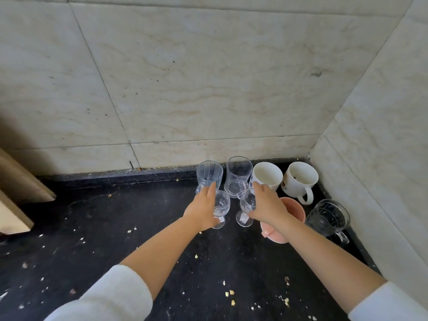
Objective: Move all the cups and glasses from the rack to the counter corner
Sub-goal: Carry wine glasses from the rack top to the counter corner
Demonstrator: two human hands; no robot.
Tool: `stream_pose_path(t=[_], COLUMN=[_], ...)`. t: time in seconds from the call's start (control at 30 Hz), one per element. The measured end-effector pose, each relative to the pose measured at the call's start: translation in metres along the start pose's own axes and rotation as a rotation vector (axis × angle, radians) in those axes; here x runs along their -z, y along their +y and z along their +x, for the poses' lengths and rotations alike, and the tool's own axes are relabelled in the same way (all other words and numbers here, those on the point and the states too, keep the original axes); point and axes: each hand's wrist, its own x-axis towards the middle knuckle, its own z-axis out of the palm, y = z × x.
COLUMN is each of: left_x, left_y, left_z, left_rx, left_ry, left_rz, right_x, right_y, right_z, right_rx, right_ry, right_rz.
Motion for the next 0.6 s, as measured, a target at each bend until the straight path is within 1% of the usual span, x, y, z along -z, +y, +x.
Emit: stream_pose_path(t=[0.1, 0.2, 0.27, 0.43, 0.53, 0.6], left_x=[0.010, 0.018, 0.021, 0.014, 0.004, 0.000], left_y=[-0.008, -0.024, -0.041, -0.092, -0.116, -0.127], left_z=[-0.018, -0.047, -0.076, -0.193, -0.281, -0.341], left_rx=[0.017, 0.161, 0.274, 0.540, 0.700, 0.788], left_ry=[0.062, 0.129, 0.151, 0.245, 0.206, 0.167], left_rz=[-0.020, -0.020, -0.001, 0.073, 0.249, 0.348], right_x=[0.007, 0.014, 0.012, -0.019, -0.039, -0.050], right_y=[-0.016, -0.047, -0.076, -0.162, -0.217, -0.254], right_z=[-0.006, -0.012, -0.018, -0.058, -0.096, -0.126], right_rx=[0.060, 0.244, 0.396, 0.751, 0.925, 0.998], right_ry=[0.088, 0.199, 0.236, 0.210, 0.191, 0.162], right_rz=[-0.091, -0.204, -0.249, -0.245, -0.227, -0.207])
